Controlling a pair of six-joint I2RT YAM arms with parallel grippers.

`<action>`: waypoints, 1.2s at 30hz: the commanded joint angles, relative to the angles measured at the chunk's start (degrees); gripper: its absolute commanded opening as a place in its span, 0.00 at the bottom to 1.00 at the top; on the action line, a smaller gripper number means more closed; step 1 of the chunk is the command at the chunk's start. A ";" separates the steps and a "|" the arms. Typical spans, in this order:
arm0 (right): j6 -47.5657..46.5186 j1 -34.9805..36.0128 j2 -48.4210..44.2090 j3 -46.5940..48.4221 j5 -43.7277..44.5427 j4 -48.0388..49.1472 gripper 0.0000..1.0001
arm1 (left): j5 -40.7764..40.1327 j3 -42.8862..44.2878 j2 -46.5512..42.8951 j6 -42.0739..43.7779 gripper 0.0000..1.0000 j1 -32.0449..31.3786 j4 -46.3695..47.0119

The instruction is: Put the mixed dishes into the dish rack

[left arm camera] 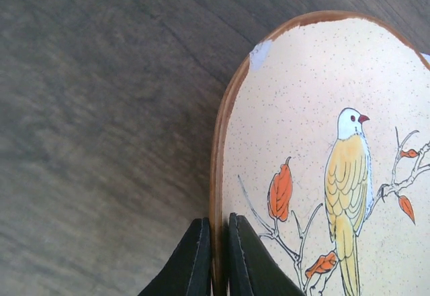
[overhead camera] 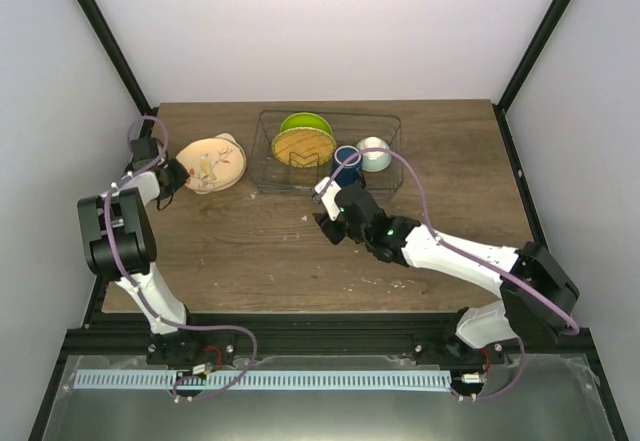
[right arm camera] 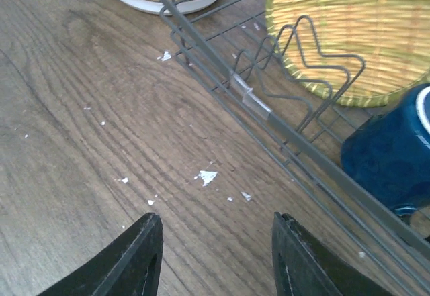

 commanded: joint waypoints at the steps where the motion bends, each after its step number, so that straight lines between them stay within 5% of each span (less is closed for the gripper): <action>1: 0.66 0.65 1.90 1.21 -4.26 1.63 0.47 | -2.72 -5.75 -3.11 1.04 0.00 1.09 -1.99; 8: 1.29 1.13 3.41 1.96 -5.12 2.14 0.47 | -1.30 -10.62 -4.57 0.64 0.00 1.09 -0.23; 19: 1.24 1.49 3.97 2.13 -4.49 1.43 0.47 | 1.47 -10.55 -2.65 0.23 0.47 2.69 0.08; 36: 0.99 1.92 4.99 2.39 -4.05 1.02 0.47 | 8.60 -4.80 1.40 -2.89 0.48 4.18 2.93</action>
